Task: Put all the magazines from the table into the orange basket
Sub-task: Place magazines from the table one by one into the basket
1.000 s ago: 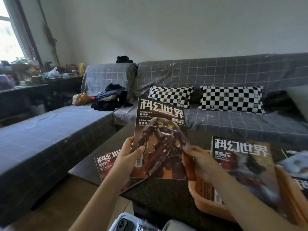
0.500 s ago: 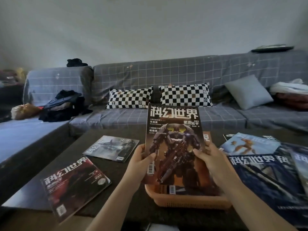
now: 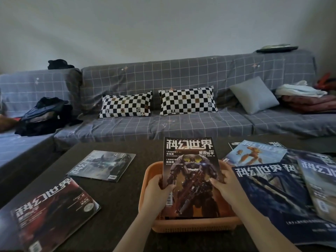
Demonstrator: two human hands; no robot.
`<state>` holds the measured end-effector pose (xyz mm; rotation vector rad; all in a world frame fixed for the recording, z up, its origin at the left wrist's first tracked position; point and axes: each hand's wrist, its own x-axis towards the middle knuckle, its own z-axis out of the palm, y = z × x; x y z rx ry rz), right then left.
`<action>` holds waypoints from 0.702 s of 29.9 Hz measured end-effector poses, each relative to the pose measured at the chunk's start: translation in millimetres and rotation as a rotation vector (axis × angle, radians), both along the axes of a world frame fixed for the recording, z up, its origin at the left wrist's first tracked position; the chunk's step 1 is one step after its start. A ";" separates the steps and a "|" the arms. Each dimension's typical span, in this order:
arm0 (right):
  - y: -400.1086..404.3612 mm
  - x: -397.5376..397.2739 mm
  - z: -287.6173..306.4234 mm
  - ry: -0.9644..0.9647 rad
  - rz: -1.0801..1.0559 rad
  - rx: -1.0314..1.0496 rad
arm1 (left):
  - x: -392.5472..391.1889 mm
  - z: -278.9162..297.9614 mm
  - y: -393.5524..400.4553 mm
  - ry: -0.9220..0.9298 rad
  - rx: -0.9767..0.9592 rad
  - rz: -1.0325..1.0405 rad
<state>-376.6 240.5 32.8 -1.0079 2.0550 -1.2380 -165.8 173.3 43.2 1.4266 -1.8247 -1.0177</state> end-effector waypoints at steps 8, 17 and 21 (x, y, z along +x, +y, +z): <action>5.1 7.7 3.9 0.268 -0.075 0.023 | 1.9 -6.8 -2.9 -0.062 -0.079 0.037; 8.0 12.1 5.7 0.346 -0.058 0.120 | 3.4 -9.1 -2.9 -0.048 -0.037 -0.030; 6.1 7.9 1.2 0.231 -0.043 0.182 | 3.4 -5.5 0.6 -0.009 0.024 -0.047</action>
